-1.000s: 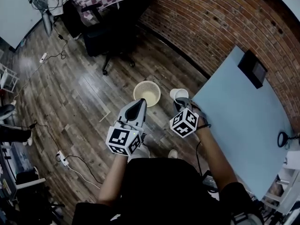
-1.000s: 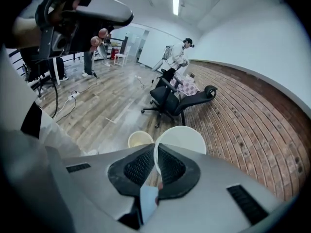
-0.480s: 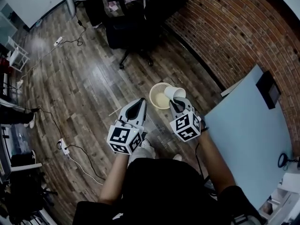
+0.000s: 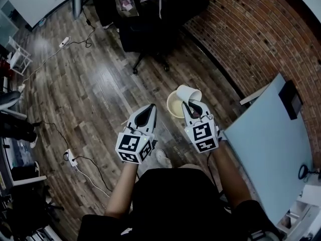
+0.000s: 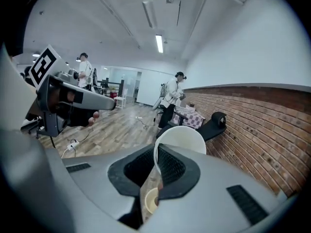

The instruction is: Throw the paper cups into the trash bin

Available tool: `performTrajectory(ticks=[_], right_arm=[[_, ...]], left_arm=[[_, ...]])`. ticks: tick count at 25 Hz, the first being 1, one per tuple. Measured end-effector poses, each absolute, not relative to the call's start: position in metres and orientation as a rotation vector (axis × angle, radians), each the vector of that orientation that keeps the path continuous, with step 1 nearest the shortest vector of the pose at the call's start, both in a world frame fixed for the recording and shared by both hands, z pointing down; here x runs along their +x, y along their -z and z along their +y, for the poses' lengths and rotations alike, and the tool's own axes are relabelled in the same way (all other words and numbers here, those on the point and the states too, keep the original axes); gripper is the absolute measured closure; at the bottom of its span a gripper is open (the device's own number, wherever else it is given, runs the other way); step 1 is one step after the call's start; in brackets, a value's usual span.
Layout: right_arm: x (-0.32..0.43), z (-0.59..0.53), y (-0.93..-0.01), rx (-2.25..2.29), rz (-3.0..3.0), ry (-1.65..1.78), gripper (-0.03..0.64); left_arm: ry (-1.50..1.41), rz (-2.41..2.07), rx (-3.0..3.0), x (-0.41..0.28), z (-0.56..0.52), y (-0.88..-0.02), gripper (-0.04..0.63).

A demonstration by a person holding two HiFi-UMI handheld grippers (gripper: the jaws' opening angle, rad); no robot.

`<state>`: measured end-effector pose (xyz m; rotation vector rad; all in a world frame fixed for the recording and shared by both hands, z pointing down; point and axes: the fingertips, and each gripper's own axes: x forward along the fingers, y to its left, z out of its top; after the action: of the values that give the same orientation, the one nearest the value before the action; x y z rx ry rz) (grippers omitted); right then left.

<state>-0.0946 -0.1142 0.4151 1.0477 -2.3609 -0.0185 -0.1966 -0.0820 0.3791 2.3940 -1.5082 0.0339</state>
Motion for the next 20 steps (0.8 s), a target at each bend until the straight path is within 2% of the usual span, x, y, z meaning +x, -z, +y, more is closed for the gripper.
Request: performTrajectory(ticks=[8,20], right_arm=[[-0.125,-0.110,-0.398,1.090,-2.419,-0.033,0.595],[-0.112,-0.116,-0.383,1.138,-2.447,-0.068,0.595]], left_arm=[[0.044,-1.471,2.423,-0.224,-0.084,-0.370,0.592],[0.086,-1.411,2.448,-0.207,-0.098,-0.363,0.592]])
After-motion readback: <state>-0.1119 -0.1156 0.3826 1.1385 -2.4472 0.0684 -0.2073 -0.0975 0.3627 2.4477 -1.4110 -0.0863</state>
